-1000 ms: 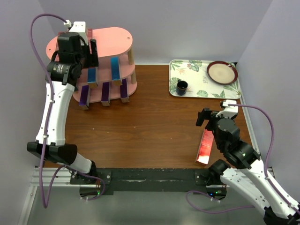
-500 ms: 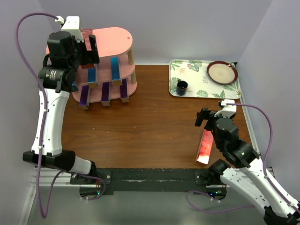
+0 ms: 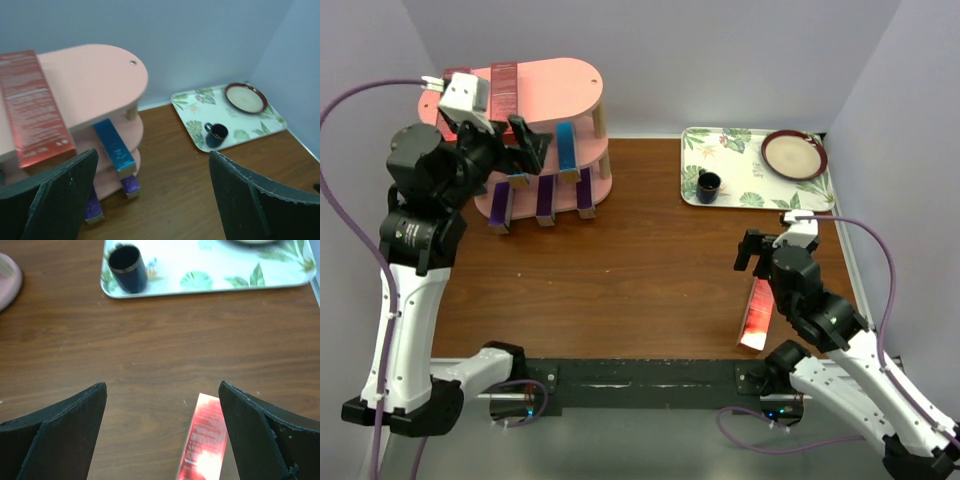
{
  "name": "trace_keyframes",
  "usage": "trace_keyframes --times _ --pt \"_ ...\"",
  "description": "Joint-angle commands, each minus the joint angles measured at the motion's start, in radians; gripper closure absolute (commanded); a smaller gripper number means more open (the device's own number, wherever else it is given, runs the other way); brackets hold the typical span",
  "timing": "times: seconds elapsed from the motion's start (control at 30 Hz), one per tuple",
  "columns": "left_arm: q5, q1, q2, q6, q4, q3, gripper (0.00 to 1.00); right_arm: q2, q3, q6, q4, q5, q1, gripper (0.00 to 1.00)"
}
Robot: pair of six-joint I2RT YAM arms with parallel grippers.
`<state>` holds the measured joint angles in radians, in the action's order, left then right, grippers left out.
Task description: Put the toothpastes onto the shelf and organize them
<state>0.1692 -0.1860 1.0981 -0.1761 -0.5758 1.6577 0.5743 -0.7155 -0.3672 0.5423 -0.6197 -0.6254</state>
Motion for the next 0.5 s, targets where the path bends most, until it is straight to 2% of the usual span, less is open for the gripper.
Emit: trace_keyframes --times 0.0,0.07,0.2,0.47 --pt "0.125 -0.090 -0.070 0.010 0.099 -0.151 0.02 0.131 -0.117 -0.113 0.157 -0.051 0.004 0.02" --pt "0.141 -0.141 -0.112 0.035 0.128 -0.259 0.02 0.188 -0.143 -0.160 0.246 -0.052 0.006 0.01" --pt "0.170 -0.176 -0.249 0.064 0.232 -0.461 0.01 0.257 -0.150 -0.206 0.308 -0.042 0.029 0.01" --pt "0.280 -0.191 -0.414 0.018 0.410 -0.858 0.01 0.363 -0.114 -0.210 0.309 0.104 0.257 0.01"
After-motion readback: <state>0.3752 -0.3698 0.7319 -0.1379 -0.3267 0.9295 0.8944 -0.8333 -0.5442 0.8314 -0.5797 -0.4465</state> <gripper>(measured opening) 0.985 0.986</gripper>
